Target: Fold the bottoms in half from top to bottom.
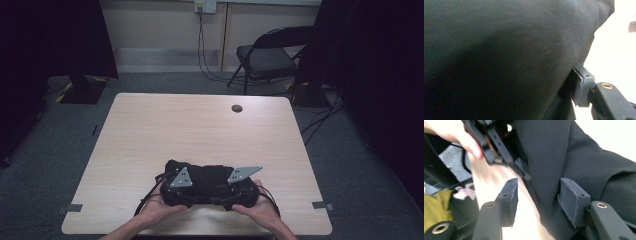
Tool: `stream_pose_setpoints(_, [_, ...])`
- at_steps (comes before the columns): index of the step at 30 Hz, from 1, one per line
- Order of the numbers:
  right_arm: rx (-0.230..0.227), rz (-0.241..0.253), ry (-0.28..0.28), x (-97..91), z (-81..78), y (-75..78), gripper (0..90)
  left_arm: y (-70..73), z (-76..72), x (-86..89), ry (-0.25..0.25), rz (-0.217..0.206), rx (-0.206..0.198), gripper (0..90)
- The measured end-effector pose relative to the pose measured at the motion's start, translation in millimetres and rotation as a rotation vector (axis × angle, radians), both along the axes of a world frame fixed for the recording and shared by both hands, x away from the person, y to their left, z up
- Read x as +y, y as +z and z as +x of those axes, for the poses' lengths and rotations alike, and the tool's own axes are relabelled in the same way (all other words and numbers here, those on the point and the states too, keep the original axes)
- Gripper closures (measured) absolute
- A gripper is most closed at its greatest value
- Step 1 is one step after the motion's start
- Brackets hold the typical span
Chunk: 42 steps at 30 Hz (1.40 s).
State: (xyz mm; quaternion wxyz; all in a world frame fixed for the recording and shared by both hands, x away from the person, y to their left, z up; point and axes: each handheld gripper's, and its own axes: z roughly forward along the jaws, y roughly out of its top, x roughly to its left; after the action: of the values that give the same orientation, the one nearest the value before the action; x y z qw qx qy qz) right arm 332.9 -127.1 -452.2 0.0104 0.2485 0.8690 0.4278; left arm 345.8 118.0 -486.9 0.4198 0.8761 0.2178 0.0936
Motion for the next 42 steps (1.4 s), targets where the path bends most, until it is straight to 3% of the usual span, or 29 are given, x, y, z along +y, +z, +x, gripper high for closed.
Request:
stream_pose_setpoints(1, [-0.035,-0.053,-0.008,5.6,0.8,-7.9,49.9,0.3,0.7,0.7,0.012,0.008,-0.003,45.7])
stream_pose_setpoints(3, [-0.029,-0.061,-0.015,9.4,4.2,-11.9,50.5,0.9,2.9,3.5,0.022,0.012,-0.006,45.7])
stream_pose_setpoints(9, [-0.001,-0.023,-0.047,15.7,17.6,-18.8,51.5,7.4,8.6,17.8,0.053,-0.005,0.019,50.9])
stream_pose_setpoints(15, [0.05,0.028,-0.084,7.1,26.8,-23.2,67.0,21.2,3.1,29.0,0.063,-0.029,0.049,55.5])
stream_pose_setpoints(20, [0.022,-0.001,-0.094,10.3,23.8,-22.2,66.7,23.3,-2.0,35.5,0.08,-0.005,0.064,59.9])
stream_pose_setpoints(24, [0.017,0.0,-0.099,10.4,22.1,-22.6,66.2,20.4,-0.8,40.7,0.116,0.018,0.047,62.5])
stream_pose_setpoints(25, [0.012,0.0,-0.106,10.7,20.9,-22.9,65.6,15.6,3.6,41.7,0.122,-0.012,0.062,61.7])
stream_pose_setpoints(26, [0.006,-0.004,-0.109,11.4,20.0,-22.8,65.6,14.4,6.2,40.3,0.123,-0.013,0.058,61.2])
stream_pose_setpoints(31, [-0.007,-0.014,-0.147,13.3,18.0,-22.3,66.7,9.4,19.8,29.1,0.115,0.009,0.001,57.0])
stream_pose_setpoints(32, [-0.028,-0.032,-0.189,12.4,19.0,-22.0,66.9,9.8,22.3,28.8,0.109,0.0,0.005,56.7])
stream_pose_setpoints(35, [-0.041,-0.044,-0.222,8.9,22.0,-22.1,67.7,17.6,21.3,34.3,0.113,-0.033,0.042,56.0])
stream_pose_setpoints(37, [-0.041,-0.048,-0.226,7.6,22.6,-21.9,67.7,20.5,19.3,36.1,0.113,-0.043,0.047,55.4])
stream_pose_setpoints(39, [-0.03,-0.045,-0.256,-0.6,26.6,-22.0,67.7,28.8,12.8,40.9,0.1,-0.073,0.081,54.5])
stream_pose_setpoints(42, [-0.017,-0.042,-0.286,-5.8,28.8,-21.7,67.5,43.4,5.3,46.3,0.082,-0.094,0.054,54.3])
